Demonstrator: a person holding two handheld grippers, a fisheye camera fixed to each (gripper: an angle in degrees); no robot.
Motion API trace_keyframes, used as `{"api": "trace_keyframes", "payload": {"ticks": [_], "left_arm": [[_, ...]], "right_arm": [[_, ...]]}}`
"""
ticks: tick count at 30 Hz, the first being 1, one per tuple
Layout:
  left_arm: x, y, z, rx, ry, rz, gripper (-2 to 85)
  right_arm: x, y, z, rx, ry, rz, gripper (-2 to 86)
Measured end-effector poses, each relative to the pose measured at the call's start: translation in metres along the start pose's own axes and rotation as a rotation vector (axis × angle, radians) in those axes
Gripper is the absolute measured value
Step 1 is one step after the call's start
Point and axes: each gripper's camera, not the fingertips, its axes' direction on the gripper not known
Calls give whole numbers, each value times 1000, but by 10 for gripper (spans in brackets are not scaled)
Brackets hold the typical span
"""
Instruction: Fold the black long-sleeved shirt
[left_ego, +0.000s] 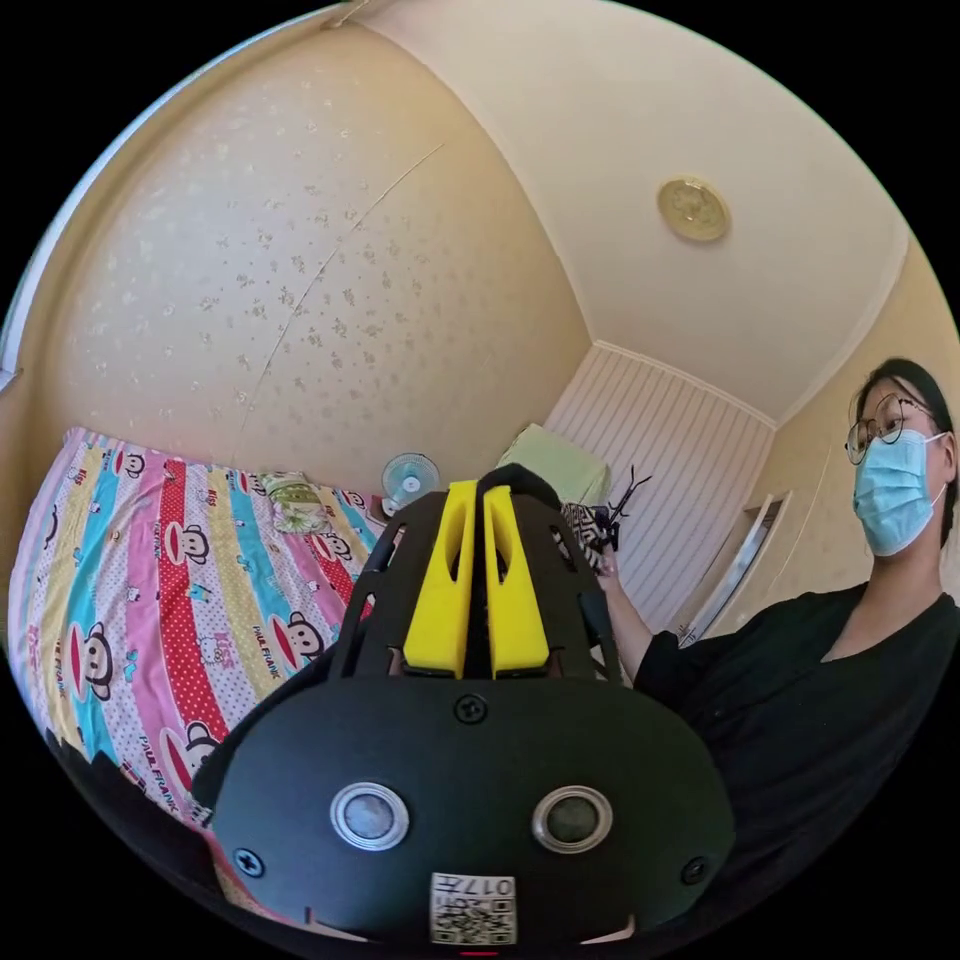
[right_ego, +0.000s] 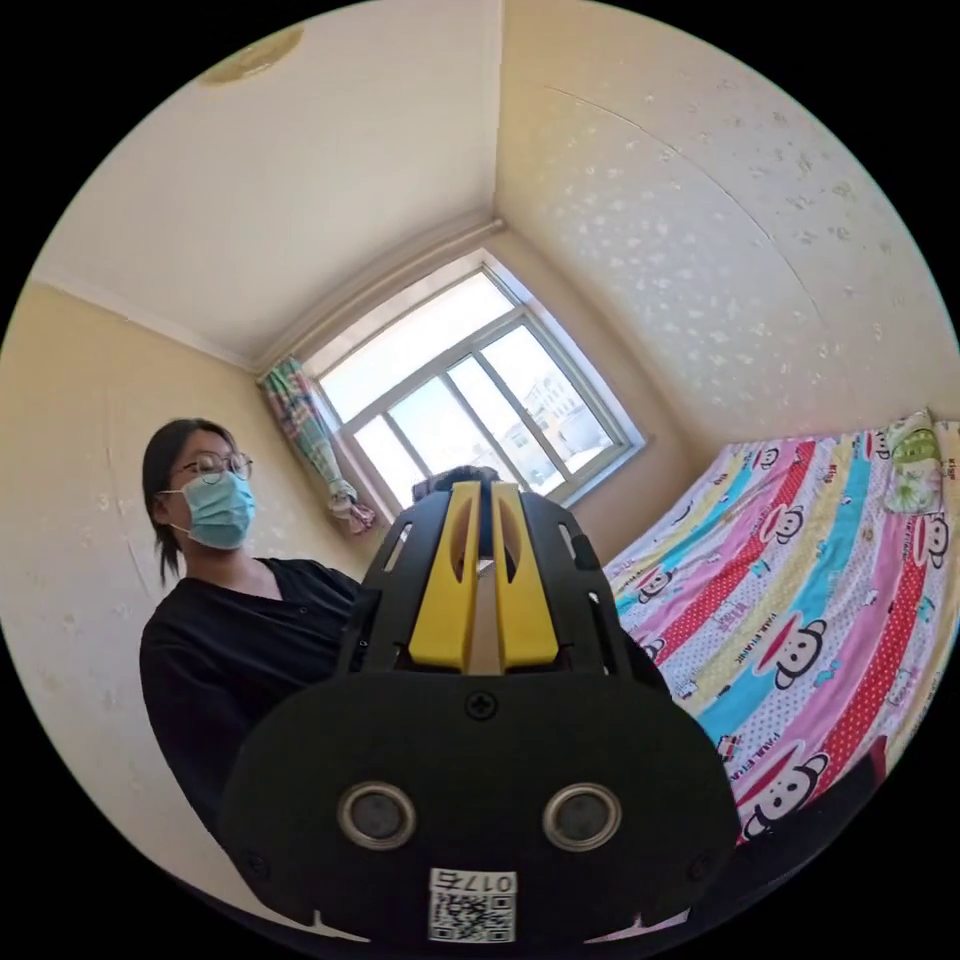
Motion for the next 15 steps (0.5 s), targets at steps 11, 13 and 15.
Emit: {"api": "trace_keyframes", "payload": {"ticks": [11,13,15], "left_arm": [[49,-42,-48,-113,-25,81,-10],[44,-56,-47,-139,-26,53,-10],[29,-67,-41,-166,-20,14,-10]], "right_arm": [[-26,-12,24,44,-174,-52,19],[-29,-31,30,72,42,13,19],[-26,-42,39,77,193,30,19]]}}
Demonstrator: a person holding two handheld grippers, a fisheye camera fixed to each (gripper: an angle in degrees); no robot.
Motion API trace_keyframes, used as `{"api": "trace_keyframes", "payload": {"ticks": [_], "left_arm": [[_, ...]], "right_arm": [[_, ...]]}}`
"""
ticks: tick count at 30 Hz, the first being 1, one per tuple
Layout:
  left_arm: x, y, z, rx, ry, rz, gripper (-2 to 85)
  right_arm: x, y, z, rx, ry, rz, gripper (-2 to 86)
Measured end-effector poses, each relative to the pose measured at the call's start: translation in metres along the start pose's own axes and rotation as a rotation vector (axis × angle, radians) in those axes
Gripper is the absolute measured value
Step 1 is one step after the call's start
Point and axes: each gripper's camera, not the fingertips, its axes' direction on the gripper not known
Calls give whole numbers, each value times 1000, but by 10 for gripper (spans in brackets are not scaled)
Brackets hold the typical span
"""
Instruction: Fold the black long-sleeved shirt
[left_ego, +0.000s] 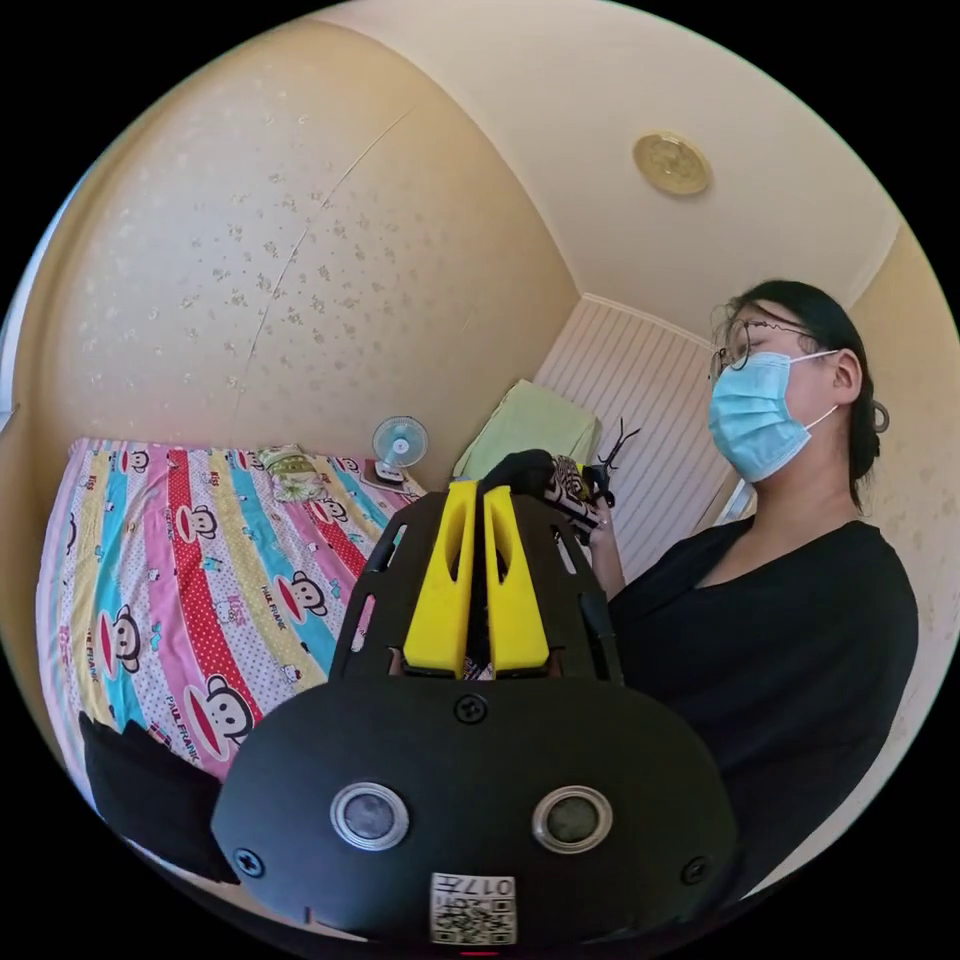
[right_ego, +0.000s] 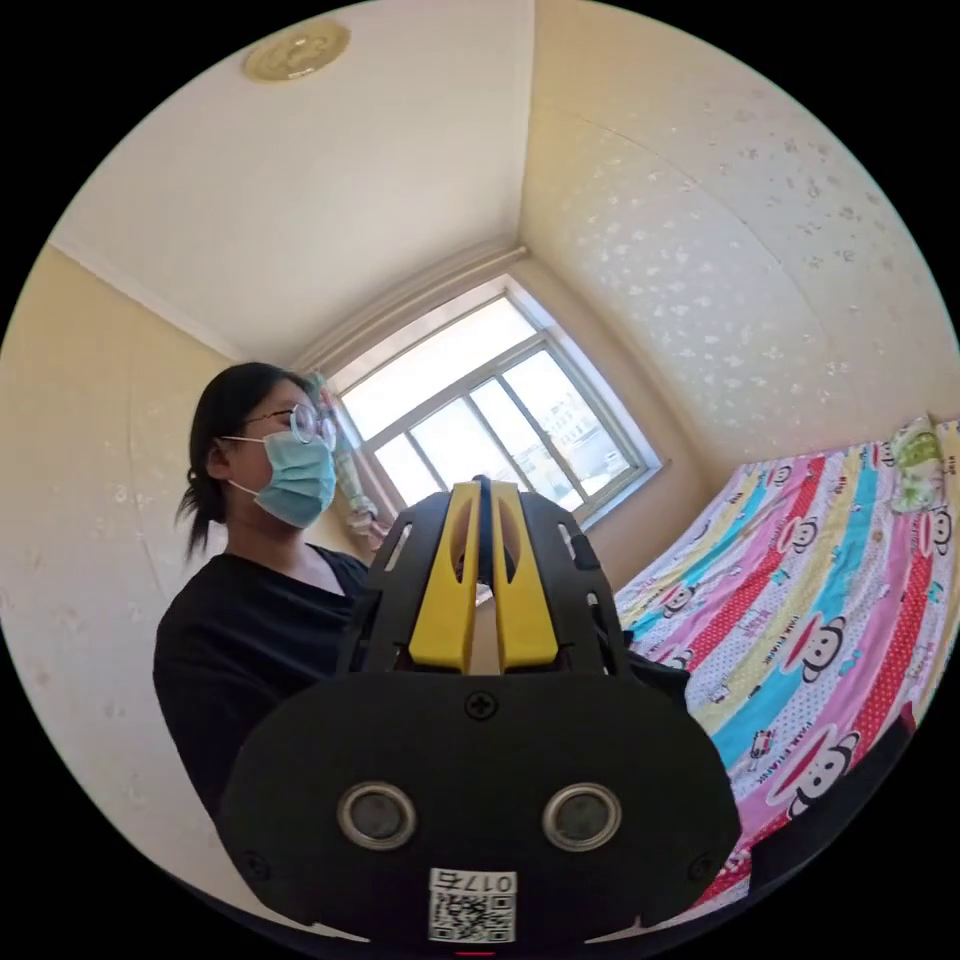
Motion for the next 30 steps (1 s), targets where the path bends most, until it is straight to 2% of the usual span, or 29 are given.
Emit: {"api": "trace_keyframes", "payload": {"ticks": [2,5,9,13,15,17,19,21,23,25,28,30], "left_arm": [[-40,-14,16,-61,14,-106,-10],[-113,-22,45,-146,-25,-194,-9],[-236,-25,89,-249,-44,-373,-8],[-396,-48,150,-354,-149,-541,6],[-459,-52,165,-388,-227,-582,50],[-521,-37,167,-417,-328,-786,122],[-543,-18,165,-403,-346,-854,133],[-551,8,167,-463,-383,-858,126],[-551,54,169,-584,-464,-879,132],[-547,89,168,-632,-479,-928,141],[-538,141,177,-603,-285,-1068,142],[-533,156,188,-589,-208,-1106,137]], "right_arm": [[11,-9,15,-11,135,19,18],[65,-26,52,-128,303,104,18],[197,-47,126,-332,454,241,20],[363,-73,217,-385,552,360,27],[426,-75,252,-398,655,396,35],[475,-68,273,-426,702,506,47],[511,-44,285,-436,693,594,76],[524,-11,286,-474,746,614,84],[532,31,280,-567,834,619,89],[541,93,260,-704,966,685,99],[548,165,231,-881,1059,814,111],[552,201,219,-964,1005,941,115]]}}
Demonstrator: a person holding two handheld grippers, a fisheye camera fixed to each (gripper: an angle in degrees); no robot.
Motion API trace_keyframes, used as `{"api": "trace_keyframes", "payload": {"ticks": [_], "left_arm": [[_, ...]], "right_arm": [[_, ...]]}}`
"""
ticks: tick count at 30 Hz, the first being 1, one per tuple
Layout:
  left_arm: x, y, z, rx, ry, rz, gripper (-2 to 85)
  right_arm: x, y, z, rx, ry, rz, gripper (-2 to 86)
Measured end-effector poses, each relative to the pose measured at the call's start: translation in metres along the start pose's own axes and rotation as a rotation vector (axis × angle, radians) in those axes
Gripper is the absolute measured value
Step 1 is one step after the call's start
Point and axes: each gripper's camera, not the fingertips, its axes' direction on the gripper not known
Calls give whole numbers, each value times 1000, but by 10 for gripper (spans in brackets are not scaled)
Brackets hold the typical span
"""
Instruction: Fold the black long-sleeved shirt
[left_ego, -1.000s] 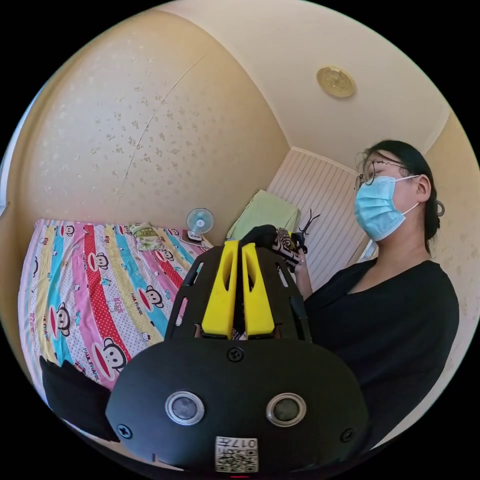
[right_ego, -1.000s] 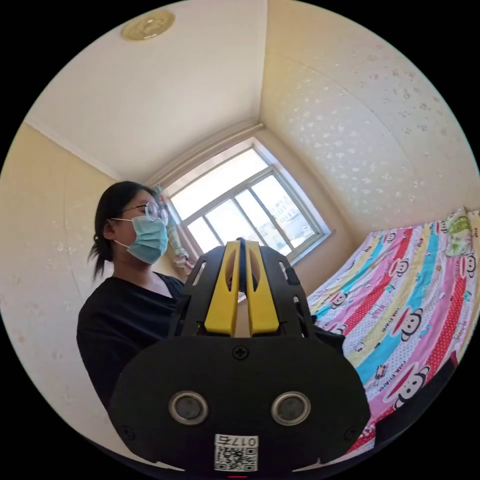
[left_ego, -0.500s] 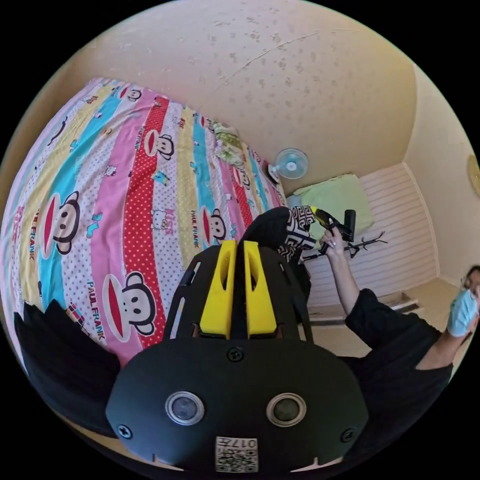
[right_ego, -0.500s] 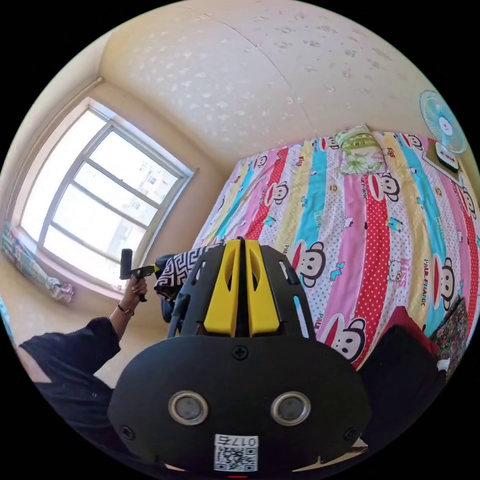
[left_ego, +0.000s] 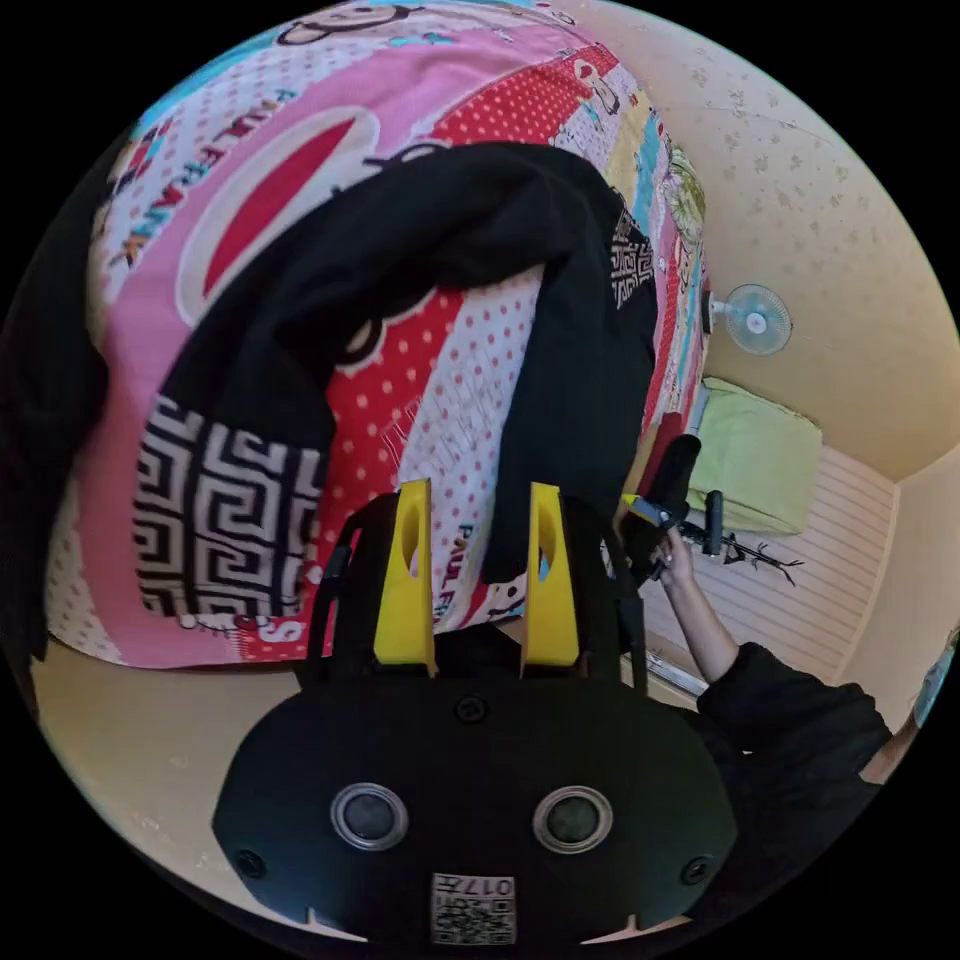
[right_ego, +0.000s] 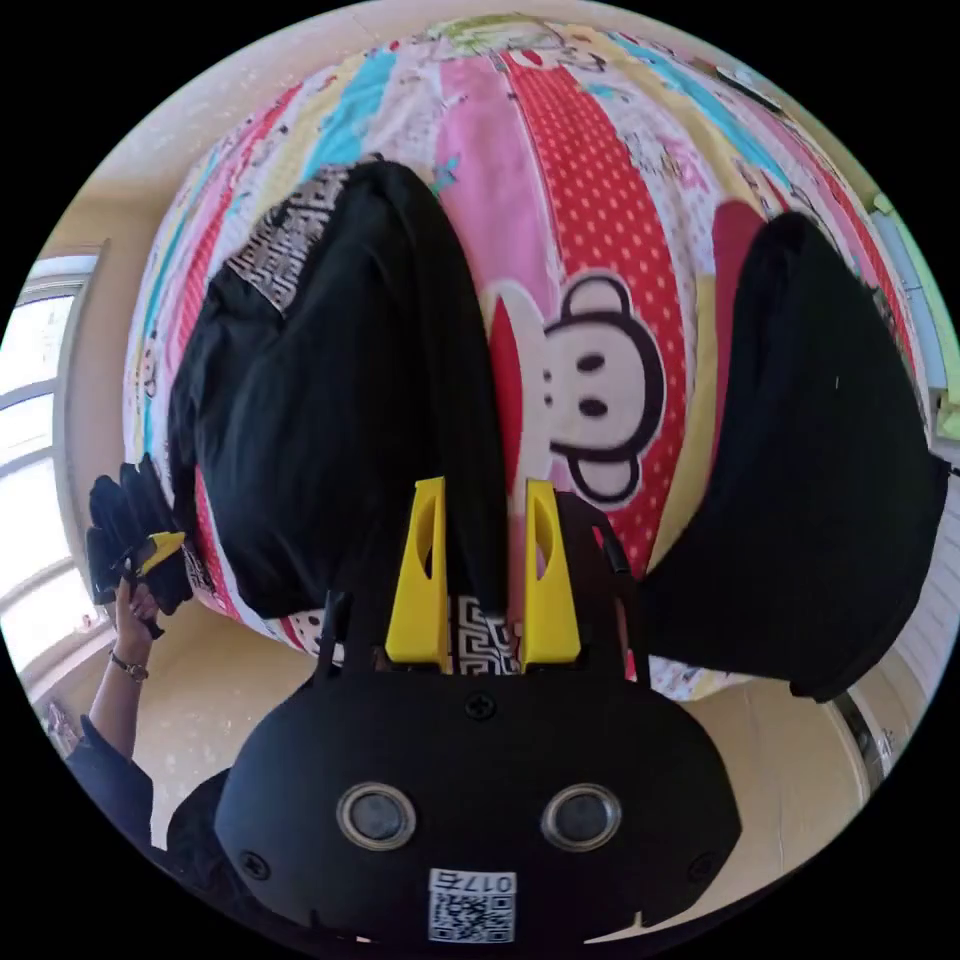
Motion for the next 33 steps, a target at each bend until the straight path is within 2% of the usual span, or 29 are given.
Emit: {"api": "trace_keyframes", "payload": {"ticks": [2,3,5,8,11,13,14,16,18,20,21,23,25,28,30,33], "left_arm": [[6,-3,15,-38,9,-8,136],[8,-5,17,-46,13,-9,136],[15,-18,16,-77,31,0,136],[23,-39,-3,-85,0,18,136],[29,-61,-24,-98,-33,43,136],[30,-71,-33,-104,-46,54,136],[31,-78,-37,-113,-51,58,136],[31,-85,-40,-121,-56,57,137],[29,-92,-39,-129,-47,43,137],[24,-102,-30,-161,-25,14,136],[22,-104,-28,-170,-19,8,135],[11,-114,-32,-153,6,-65,119],[-2,-116,-39,-117,57,-154,103],[-18,-117,-43,-115,168,-243,72],[-17,-120,-44,-163,171,-228,52],[-8,-121,-63,-185,149,-160,41]], "right_arm": [[8,5,27,-158,-64,-43,107],[9,5,38,-257,-25,-73,70],[11,2,34,-281,76,-130,36],[23,-13,-24,-167,152,-175,19],[47,-30,-111,28,295,-153,19],[83,-38,-169,186,428,13,31],[93,-39,-179,223,434,65,36],[115,-33,-198,345,315,129,75],[112,-27,-182,374,155,46,92],[100,-25,-141,308,15,-69,90],[94,-27,-104,206,-67,-99,89],[90,-27,-49,105,-183,-84,95],[96,-20,10,105,-408,-27,101],[107,-12,69,64,-638,117,90],[110,-7,79,62,-668,162,74],[116,-7,65,17,-677,64,46]]}}
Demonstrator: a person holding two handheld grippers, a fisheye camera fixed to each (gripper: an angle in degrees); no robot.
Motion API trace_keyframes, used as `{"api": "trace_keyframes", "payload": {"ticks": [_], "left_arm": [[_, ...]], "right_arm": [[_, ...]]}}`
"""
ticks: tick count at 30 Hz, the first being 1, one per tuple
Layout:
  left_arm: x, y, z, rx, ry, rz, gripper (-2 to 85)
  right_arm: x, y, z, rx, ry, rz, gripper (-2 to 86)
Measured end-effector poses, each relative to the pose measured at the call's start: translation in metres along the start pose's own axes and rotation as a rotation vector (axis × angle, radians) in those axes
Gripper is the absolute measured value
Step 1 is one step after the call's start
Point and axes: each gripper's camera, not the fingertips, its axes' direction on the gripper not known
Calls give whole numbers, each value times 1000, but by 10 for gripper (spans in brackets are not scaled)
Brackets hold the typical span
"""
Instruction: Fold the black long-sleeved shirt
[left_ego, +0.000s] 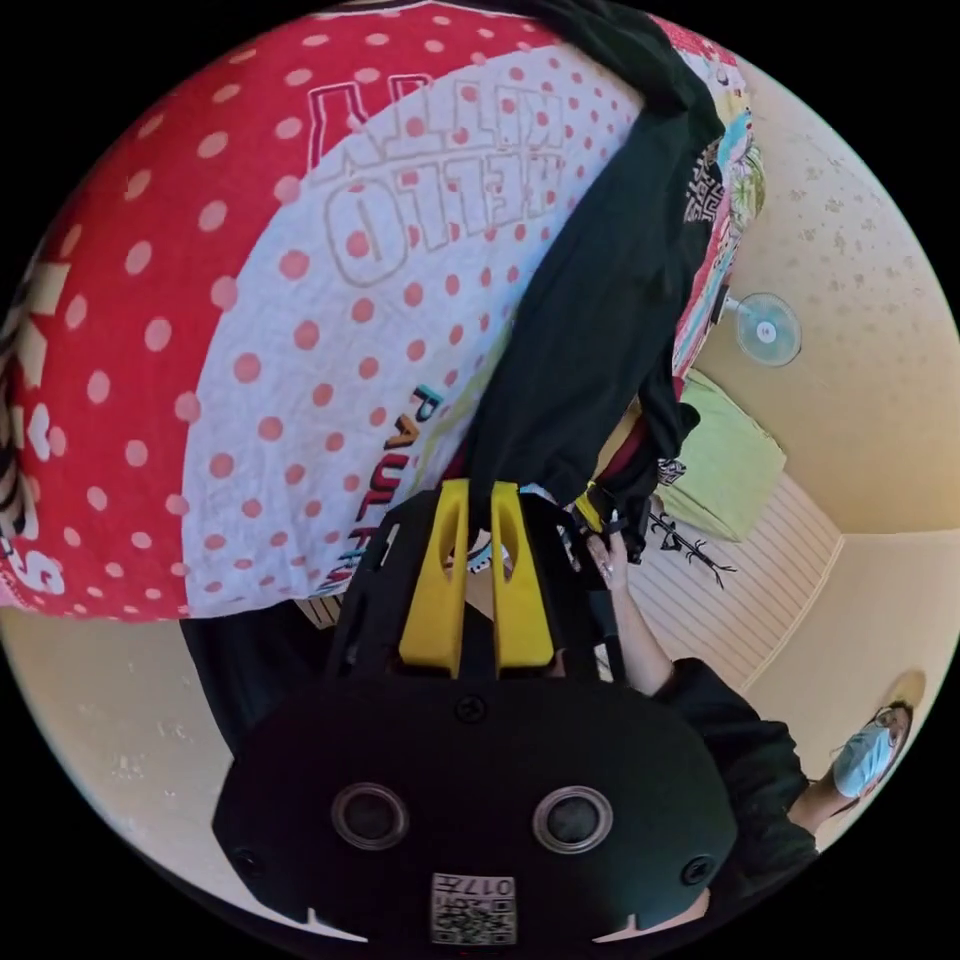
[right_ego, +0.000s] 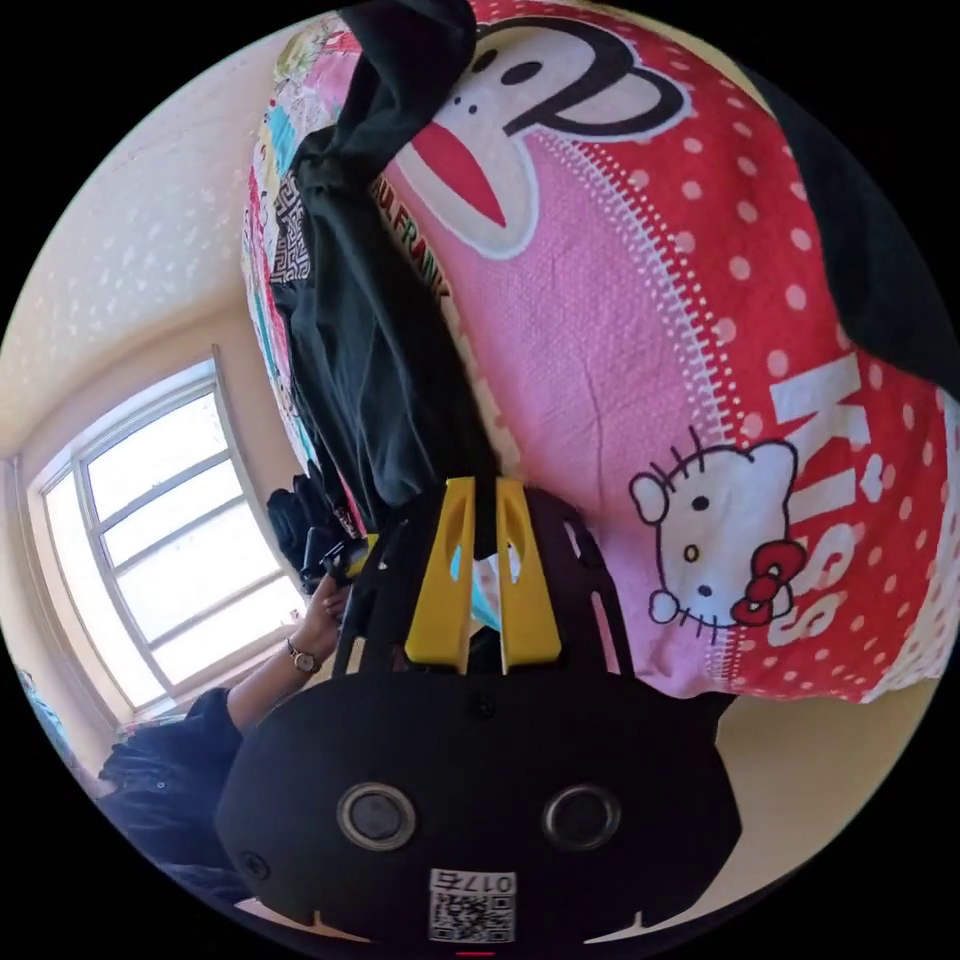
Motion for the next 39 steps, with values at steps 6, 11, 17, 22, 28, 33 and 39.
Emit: {"api": "trace_keyframes", "payload": {"ticks": [6,11,17,22,28,33,39], "left_arm": [[23,41,-46,-15,-13,196,36],[-1,74,-37,-8,-6,114,41],[-69,83,-80,364,200,-198,110],[-105,83,-134,669,321,-336,142],[-139,54,-135,631,407,-492,106],[-146,77,-142,658,477,-358,1],[-116,153,-191,821,444,-171,-6]], "right_arm": [[-44,41,-79,-9,208,-271,29],[-37,68,-67,-90,380,-255,25],[12,83,-31,-180,449,-18,23],[7,115,-58,-139,472,18,25],[5,131,-77,-61,443,140,28],[-16,124,-61,-99,520,79,30],[-90,100,-23,-103,555,-258,49]]}}
